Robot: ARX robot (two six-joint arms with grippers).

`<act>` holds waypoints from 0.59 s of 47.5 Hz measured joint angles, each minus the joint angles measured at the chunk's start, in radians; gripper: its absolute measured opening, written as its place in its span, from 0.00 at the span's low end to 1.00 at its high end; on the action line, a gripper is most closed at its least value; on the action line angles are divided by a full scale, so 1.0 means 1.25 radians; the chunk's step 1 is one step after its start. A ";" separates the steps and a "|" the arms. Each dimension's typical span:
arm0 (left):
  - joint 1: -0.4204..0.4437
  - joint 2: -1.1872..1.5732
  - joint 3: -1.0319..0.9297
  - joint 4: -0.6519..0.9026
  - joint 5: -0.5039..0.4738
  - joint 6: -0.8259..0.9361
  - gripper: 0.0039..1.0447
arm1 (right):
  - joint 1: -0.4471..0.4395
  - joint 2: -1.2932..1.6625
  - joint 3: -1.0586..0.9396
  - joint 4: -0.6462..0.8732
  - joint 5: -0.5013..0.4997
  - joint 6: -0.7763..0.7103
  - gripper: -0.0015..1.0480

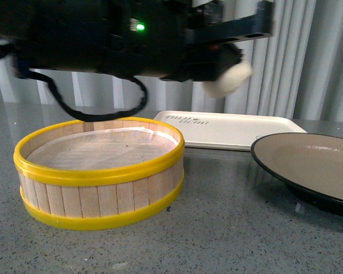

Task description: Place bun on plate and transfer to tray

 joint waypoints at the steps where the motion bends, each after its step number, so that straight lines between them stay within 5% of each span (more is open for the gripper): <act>1: -0.010 0.010 0.009 0.001 -0.001 -0.005 0.04 | 0.000 0.000 0.000 0.000 0.000 0.000 0.92; 28: -0.172 0.217 0.198 -0.076 -0.013 0.056 0.04 | 0.000 0.000 0.000 0.000 0.000 0.000 0.92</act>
